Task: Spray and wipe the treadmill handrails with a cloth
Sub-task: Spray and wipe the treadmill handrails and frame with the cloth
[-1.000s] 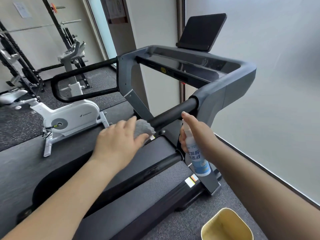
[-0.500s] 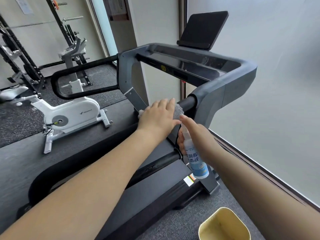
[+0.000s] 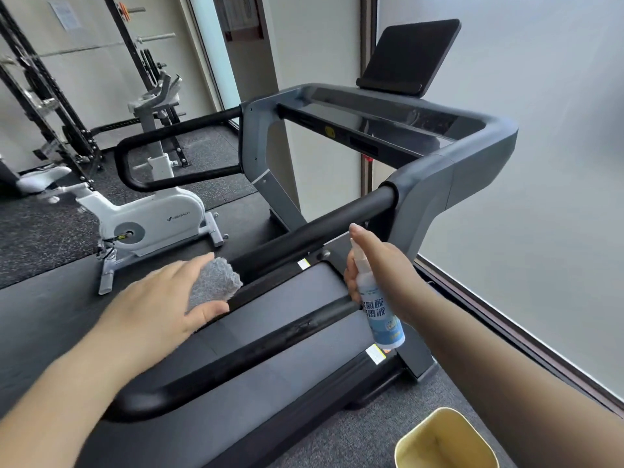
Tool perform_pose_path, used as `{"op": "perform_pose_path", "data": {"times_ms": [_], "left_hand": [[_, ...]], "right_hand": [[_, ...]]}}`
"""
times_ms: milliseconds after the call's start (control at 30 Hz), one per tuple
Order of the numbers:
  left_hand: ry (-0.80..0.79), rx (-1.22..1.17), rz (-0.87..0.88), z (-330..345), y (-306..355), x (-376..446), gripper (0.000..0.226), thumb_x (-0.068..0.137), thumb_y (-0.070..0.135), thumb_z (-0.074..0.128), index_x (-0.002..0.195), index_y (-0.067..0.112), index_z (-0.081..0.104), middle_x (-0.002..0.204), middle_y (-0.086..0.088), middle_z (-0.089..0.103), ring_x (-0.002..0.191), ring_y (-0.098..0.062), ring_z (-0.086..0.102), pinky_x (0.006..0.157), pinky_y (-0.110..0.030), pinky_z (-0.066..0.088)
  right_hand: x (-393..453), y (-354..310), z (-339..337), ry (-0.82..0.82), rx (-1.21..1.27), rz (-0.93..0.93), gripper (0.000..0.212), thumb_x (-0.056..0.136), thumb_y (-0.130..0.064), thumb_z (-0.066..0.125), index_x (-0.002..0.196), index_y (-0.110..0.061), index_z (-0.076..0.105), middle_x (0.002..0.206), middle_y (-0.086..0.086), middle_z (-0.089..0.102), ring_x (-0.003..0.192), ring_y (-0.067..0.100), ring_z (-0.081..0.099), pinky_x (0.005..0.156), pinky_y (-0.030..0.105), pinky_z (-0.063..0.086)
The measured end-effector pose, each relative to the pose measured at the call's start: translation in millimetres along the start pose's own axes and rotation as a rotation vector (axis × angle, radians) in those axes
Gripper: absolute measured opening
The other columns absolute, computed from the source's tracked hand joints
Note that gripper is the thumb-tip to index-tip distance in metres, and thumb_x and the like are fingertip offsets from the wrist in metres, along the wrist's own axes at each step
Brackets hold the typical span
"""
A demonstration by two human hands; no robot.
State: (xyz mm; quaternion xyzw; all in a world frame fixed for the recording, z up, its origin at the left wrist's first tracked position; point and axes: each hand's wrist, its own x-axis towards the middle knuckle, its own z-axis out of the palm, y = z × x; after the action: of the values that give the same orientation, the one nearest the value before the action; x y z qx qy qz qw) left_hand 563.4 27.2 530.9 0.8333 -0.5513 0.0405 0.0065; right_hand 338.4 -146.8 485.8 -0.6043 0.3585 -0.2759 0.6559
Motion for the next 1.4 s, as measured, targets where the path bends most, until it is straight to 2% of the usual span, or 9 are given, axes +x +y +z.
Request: {"op": "perform_pose_path", "data": {"times_ms": [167,333,433,567,767,867,933,1067,1400], "left_hand": [[0.122,0.150,0.041,12,56,39,0.079,0.076,0.069,0.047,0.136,0.019,0.032,0.127,-0.005,0.052,0.110,-0.029,0.056,0.081,-0.041,0.047],[0.127,0.037,0.176,15,126,100,0.064,0.082,0.061,0.052,0.123,0.014,0.038,0.120,-0.012,0.053,0.105,-0.035,0.057,0.079,-0.046,0.048],[0.114,0.026,0.257,16,141,116,0.063,0.084,0.054,0.056,0.127,0.012,0.036,0.121,-0.014,0.051,0.106,-0.037,0.056,0.076,-0.044,0.045],[0.103,-0.012,0.261,16,111,100,0.073,0.082,0.055,0.058,0.139,0.023,0.026,0.127,-0.009,0.049,0.110,-0.032,0.054,0.080,-0.043,0.046],[-0.011,-0.069,0.067,2,6,12,0.070,0.075,0.065,0.058,0.134,0.049,0.023,0.134,0.014,0.047,0.115,-0.018,0.052,0.084,-0.035,0.044],[-0.049,-0.073,-0.041,-5,-24,-19,0.069,0.073,0.065,0.059,0.133,0.050,0.029,0.133,0.019,0.049,0.114,-0.017,0.054,0.076,-0.032,0.037],[-0.025,-0.011,-0.015,-2,-23,-18,0.069,0.071,0.069,0.052,0.133,0.042,0.035,0.129,0.011,0.054,0.109,-0.020,0.057,0.075,-0.034,0.041],[0.047,0.075,0.066,6,17,14,0.074,0.073,0.067,0.053,0.132,0.025,0.036,0.122,-0.003,0.056,0.104,-0.029,0.058,0.078,-0.041,0.050],[0.076,0.015,0.272,9,169,133,0.059,0.086,0.044,0.057,0.127,0.009,0.034,0.124,-0.018,0.047,0.109,-0.041,0.052,0.079,-0.047,0.045]], "right_hand": [[1,-5,-1,0.018,-0.009,-0.022,0.059,0.092,-0.056,0.046,0.056,-0.010,0.049,0.055,0.012,0.055,0.045,0.025,0.048,0.051,0.026,0.046],[1,-1,-1,0.042,0.046,-0.014,0.059,0.093,-0.053,0.047,0.054,-0.010,0.049,0.054,0.014,0.052,0.044,0.025,0.047,0.050,0.027,0.044],[4,2,4,0.057,0.075,0.001,0.058,0.094,-0.051,0.047,0.054,-0.009,0.050,0.053,0.013,0.052,0.043,0.024,0.047,0.050,0.028,0.044],[6,1,10,0.050,0.053,0.016,0.058,0.093,-0.052,0.046,0.055,-0.009,0.049,0.053,0.013,0.053,0.045,0.025,0.047,0.047,0.026,0.044],[4,-1,12,0.014,0.028,0.003,0.059,0.092,-0.056,0.046,0.056,-0.010,0.048,0.054,0.012,0.053,0.047,0.025,0.048,0.047,0.025,0.045],[2,1,10,0.016,0.032,-0.010,0.059,0.092,-0.056,0.046,0.055,-0.010,0.048,0.055,0.013,0.053,0.047,0.025,0.048,0.048,0.026,0.045],[0,1,8,0.018,0.027,-0.013,0.059,0.092,-0.056,0.046,0.055,-0.010,0.049,0.055,0.013,0.053,0.048,0.025,0.048,0.049,0.026,0.045],[0,2,5,0.026,0.025,-0.009,0.059,0.091,-0.057,0.045,0.055,-0.011,0.049,0.055,0.013,0.054,0.048,0.025,0.048,0.049,0.026,0.045],[-8,12,-8,0.102,0.030,-0.002,0.058,0.093,-0.053,0.046,0.054,-0.009,0.049,0.051,0.012,0.054,0.043,0.025,0.048,0.050,0.028,0.044]]}}
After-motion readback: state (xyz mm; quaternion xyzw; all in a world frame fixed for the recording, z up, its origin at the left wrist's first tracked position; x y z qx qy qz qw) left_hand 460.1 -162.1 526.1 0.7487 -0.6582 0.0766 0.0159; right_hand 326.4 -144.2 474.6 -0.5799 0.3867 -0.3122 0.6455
